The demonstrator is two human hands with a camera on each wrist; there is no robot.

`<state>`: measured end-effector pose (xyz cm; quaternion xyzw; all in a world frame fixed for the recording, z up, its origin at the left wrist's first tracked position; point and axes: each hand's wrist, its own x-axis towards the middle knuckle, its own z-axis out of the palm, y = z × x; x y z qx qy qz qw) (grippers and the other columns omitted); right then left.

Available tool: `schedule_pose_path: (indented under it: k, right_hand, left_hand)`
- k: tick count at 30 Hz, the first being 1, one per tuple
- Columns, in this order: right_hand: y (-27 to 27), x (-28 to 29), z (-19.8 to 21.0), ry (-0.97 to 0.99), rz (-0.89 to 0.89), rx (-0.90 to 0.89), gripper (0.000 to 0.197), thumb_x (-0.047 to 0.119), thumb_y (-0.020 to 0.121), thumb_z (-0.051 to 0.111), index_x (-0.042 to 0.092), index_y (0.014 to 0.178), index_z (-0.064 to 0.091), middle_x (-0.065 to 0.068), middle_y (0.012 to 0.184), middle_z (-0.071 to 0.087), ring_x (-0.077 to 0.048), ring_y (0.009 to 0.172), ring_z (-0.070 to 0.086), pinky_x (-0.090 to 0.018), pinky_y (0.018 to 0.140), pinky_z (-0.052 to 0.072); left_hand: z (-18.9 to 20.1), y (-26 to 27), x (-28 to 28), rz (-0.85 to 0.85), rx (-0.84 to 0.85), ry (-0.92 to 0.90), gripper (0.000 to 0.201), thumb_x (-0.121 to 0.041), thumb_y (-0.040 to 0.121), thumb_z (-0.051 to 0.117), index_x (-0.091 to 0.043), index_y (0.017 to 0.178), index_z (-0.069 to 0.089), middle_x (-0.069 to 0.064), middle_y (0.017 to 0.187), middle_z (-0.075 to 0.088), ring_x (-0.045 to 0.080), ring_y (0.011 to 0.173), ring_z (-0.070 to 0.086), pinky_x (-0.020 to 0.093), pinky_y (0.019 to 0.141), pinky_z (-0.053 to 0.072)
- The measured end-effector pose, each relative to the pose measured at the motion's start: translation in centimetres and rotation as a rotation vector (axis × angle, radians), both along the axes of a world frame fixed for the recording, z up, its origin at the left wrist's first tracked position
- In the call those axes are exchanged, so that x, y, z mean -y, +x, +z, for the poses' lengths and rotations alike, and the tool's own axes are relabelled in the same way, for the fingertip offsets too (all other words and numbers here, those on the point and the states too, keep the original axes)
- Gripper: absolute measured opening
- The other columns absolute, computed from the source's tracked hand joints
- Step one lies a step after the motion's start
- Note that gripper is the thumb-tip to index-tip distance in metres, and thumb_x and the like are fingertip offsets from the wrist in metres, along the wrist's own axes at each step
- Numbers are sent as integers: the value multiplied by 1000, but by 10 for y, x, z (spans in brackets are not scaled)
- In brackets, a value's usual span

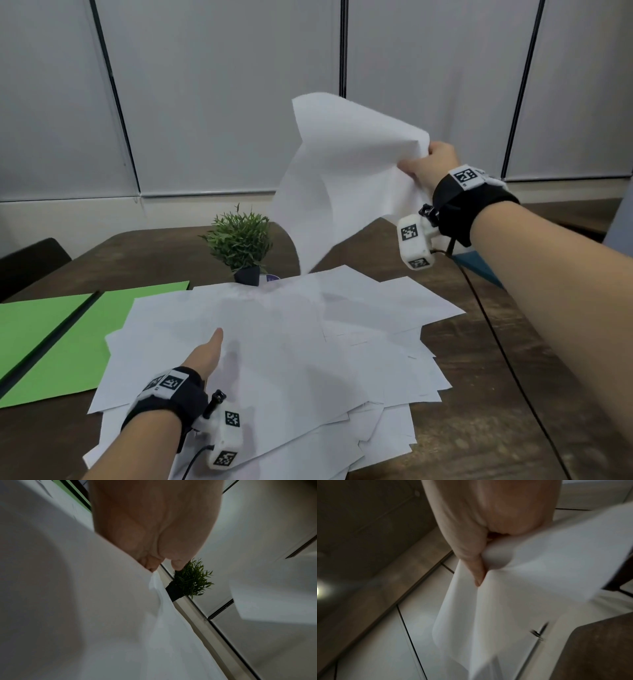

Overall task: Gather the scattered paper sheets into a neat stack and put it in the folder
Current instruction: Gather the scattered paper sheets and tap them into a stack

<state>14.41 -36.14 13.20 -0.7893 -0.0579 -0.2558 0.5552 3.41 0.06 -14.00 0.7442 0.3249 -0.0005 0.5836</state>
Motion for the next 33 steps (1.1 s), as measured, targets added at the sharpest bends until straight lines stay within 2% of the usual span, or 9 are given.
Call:
schedule_pose_path:
  k: [5,7,10,15,18,22,27,30,33]
  right_hand:
    - [-10,0,-2,-34,95,-118,30,13,83,73,5,110,63,-6,97,64,-18,72,61,-16,51,46]
    - [-12,-5,-24,-72,128,-188,24,13,84,72,10,105,61,-7,95,63,-13,61,56,-15,40,43]
    - [-6,-13,-73,-117,184,-317,20,12,82,73,13,98,61,-6,93,69,-13,61,58,-23,54,48]
    - [3,-10,-150,-326,310,-542,22,21,77,79,16,97,72,-4,87,75,-27,79,73,-42,78,59]
    - [8,-3,-177,-500,325,-632,28,37,66,83,27,90,74,1,89,76,-22,81,72,-34,73,58]
    - [23,0,-196,-711,270,-629,45,60,49,77,42,90,71,11,86,73,-14,80,71,-33,73,60]
    - [-4,-24,-189,-569,291,-594,14,31,85,71,20,92,67,9,76,63,-4,65,57,-6,42,38]
    - [6,-35,-200,-420,324,-565,23,30,82,74,16,99,70,1,87,72,-19,80,69,-21,65,53]
    - [17,-37,-212,-381,274,-561,33,34,81,73,15,107,68,-5,101,72,-25,91,68,-37,88,54]
  left_hand:
    - [3,-4,3,86,73,-156,92,-75,87,20,-7,147,31,14,148,38,36,130,43,46,108,36]
    - [9,-10,7,78,90,-210,91,-72,90,14,-1,137,44,19,133,53,36,104,60,39,83,52]
    - [20,-19,8,3,31,-318,103,-80,82,4,0,109,61,20,86,70,30,64,64,26,47,46]
    - [12,-10,-6,86,222,-601,94,-89,73,20,-13,114,57,13,124,59,30,111,53,40,107,33]
    - [18,-11,-11,41,155,-577,97,-86,77,10,-8,105,60,19,98,70,34,103,57,41,90,42]
    - [7,-2,-32,-114,-25,-438,131,-100,56,17,12,108,61,25,102,69,36,105,55,43,75,40]
    - [5,-3,-10,-312,-112,-69,55,-36,64,83,6,96,67,20,83,72,34,75,71,47,77,57]
    - [0,6,-10,-303,-170,196,68,-30,43,91,4,94,62,23,95,70,39,90,68,52,82,56]
    - [-3,11,-14,-265,-150,256,54,-20,59,83,3,98,54,23,103,66,40,95,65,52,86,54]
